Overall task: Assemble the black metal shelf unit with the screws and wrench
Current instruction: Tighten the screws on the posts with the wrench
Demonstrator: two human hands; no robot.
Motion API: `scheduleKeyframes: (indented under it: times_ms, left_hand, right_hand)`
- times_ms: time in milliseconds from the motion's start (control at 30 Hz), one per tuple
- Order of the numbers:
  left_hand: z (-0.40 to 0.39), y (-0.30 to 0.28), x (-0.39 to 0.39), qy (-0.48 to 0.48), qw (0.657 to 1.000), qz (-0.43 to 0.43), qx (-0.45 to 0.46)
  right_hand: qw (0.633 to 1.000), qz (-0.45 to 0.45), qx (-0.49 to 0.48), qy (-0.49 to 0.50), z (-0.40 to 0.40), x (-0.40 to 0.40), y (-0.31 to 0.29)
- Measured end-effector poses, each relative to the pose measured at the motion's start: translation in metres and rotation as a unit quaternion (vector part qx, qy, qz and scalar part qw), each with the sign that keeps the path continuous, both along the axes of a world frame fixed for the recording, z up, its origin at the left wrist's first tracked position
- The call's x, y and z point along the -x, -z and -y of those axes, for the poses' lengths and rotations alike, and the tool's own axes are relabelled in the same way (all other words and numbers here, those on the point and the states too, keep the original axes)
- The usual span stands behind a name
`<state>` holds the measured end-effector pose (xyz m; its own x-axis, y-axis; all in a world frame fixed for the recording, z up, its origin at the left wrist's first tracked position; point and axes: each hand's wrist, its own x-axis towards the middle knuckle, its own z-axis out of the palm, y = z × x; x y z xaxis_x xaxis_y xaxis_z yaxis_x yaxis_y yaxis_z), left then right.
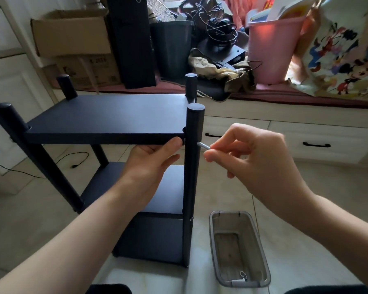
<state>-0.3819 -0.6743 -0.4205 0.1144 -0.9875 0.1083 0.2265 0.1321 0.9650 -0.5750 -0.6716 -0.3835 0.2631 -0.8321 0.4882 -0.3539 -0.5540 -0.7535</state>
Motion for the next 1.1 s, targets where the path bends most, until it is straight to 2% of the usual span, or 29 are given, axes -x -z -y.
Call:
scheduleKeyframes:
  times_ms: [567,1100]
  left_hand:
    - [-0.001,-0.002,0.000,-0.001,1.000,-0.001,0.002]
    - [-0.001,-0.003,-0.001,-0.013,1.000,0.002,-0.014]
  right_hand:
    - [0.999,-0.003,0.032,0.018,0.004,-0.017,-0.002]
    - [0.999,-0.012,0.017,0.024,0.004,-0.021,0.001]
